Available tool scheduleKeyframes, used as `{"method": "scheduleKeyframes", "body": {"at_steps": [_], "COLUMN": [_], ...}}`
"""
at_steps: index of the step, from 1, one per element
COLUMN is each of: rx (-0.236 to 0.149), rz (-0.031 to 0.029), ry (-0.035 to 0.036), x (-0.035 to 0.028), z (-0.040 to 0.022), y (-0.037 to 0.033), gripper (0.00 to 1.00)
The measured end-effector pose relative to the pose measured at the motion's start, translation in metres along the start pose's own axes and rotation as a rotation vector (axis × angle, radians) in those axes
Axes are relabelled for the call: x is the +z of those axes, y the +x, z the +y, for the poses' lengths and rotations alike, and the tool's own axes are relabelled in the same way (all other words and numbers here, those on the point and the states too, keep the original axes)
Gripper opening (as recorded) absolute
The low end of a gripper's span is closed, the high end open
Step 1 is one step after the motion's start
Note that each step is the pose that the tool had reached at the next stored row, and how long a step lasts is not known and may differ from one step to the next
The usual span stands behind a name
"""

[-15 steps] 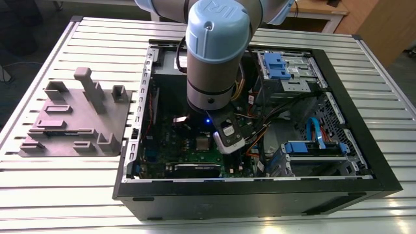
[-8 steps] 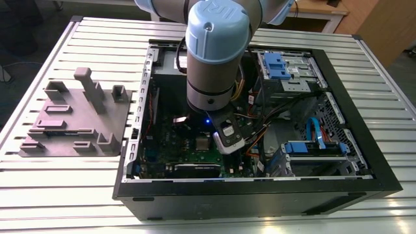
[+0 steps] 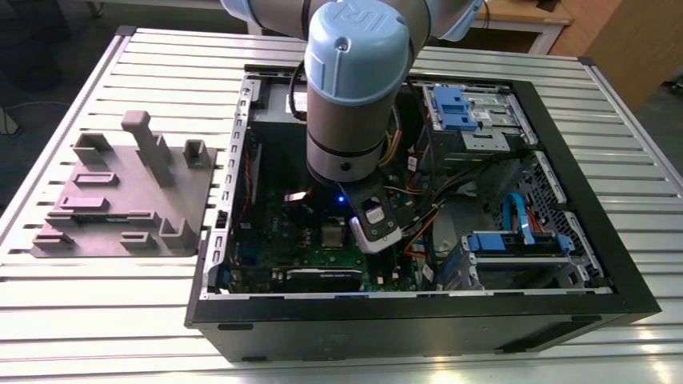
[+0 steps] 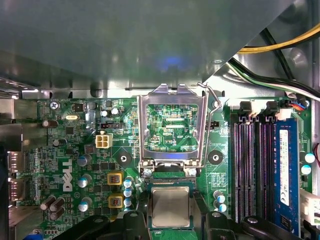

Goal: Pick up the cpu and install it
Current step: 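Place the cpu into insertion slot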

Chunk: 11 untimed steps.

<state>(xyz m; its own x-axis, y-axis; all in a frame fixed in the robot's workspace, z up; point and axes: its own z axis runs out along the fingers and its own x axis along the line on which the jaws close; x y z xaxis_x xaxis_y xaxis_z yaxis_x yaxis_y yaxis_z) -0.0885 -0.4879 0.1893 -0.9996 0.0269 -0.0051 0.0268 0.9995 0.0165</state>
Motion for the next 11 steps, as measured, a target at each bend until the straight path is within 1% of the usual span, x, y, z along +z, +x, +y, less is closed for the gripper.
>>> {"method": "scheduleKeyframes", "body": {"at_steps": [4, 5, 11], "rx": [0.000, 0.000, 0.000], "rz": [-0.0004, -0.0003, -0.0001], "ry": [-0.0007, -0.0006, -0.0003], "x": [0.0004, 0.0004, 0.0002], "z": [0.0001, 0.0001, 0.0000], "y": [-0.0001, -0.0001, 0.0000], "gripper": [0.45, 0.51, 0.51]}}
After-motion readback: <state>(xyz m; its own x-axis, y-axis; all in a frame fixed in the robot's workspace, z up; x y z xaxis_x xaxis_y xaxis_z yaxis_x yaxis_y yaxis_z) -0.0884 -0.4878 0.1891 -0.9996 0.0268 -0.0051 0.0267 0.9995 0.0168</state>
